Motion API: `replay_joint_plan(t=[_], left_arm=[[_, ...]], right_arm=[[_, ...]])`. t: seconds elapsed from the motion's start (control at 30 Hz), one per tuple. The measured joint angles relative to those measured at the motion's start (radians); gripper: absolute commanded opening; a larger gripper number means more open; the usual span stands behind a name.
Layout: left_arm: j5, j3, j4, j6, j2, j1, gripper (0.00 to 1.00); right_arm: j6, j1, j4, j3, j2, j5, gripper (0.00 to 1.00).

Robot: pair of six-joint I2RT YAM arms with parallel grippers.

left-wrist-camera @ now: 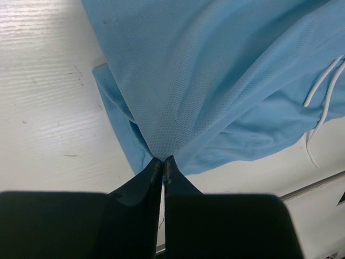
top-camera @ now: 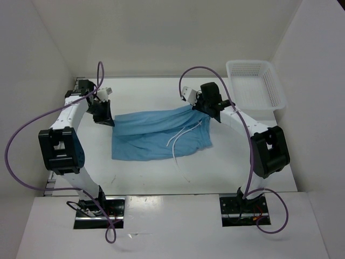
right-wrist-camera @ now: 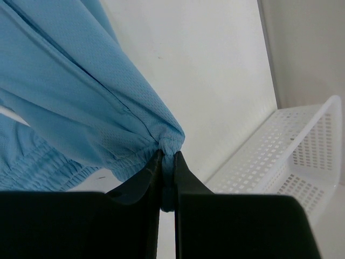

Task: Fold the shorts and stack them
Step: Fold the shorts

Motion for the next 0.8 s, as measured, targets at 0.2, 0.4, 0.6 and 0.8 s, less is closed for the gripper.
replay_joint_plan(t=[0.2,0.4,0.6,0.8], left_arm=[[0.002,0.009,0.038,0.002,0.021,0.0,0.33],[0.013,0.011,0.078,0.0,0.101,-0.009,0.39],[-0.001,0.006,0.088,0.0,0.176,-0.034,0.38],[0.027,-0.053,0.069,0.0,0.159,-0.042,0.34]], right_arm=[[0.0,0.0,0.001,-0.005,-0.012,-0.004,0.0],[0.0,0.0,0.001,-0.005,-0.012,-0.009,0.0],[0.0,0.0,0.001,-0.006,-0.012,-0.011,0.0],[-0.004,0.0,0.0,-0.047,-0.012,-0.012,0.0]])
